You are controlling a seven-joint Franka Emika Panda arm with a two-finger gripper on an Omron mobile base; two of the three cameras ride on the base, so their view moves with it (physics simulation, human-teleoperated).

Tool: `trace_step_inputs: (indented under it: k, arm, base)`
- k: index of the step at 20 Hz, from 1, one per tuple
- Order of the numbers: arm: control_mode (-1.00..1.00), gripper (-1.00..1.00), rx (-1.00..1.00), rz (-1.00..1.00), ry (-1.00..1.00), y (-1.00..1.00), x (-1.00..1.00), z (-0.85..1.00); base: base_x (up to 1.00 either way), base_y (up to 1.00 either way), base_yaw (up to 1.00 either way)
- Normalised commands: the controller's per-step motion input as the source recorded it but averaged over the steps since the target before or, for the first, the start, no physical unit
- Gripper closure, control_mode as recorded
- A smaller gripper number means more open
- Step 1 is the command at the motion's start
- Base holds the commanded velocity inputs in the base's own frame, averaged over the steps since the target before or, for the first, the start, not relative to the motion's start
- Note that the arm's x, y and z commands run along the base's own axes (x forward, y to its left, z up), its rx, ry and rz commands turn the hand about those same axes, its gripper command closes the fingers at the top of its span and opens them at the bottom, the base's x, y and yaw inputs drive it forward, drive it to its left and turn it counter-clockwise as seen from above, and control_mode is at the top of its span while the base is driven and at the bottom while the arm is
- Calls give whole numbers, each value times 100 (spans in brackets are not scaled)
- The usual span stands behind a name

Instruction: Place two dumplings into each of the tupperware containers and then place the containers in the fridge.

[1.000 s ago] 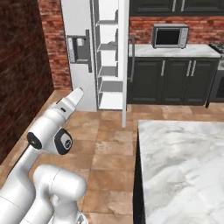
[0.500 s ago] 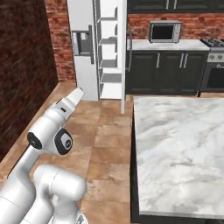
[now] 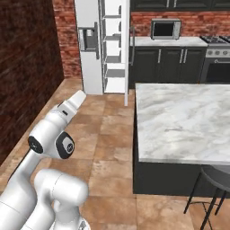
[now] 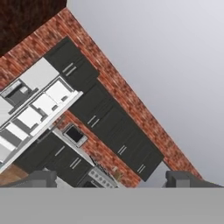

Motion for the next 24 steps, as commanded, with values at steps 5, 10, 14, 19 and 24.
trace_step_inputs:
  k: [5, 10, 14, 19, 24]
  arm:
    - [100, -100, 0, 0, 0, 0, 0, 0]
    - [100, -100, 0, 0, 0, 0, 0, 0]
    - [100, -100, 0, 0, 0, 0, 0, 0]
    - [100, -100, 0, 0, 0, 0, 0, 0]
    - [100, -100, 0, 0, 0, 0, 0, 0]
  base:
    - [-9, -58, 0]
    - [0, -91, 0]
    - [-4, -97, 0]
    - [-43, -100, 1]
    - [-49, -94, 1]
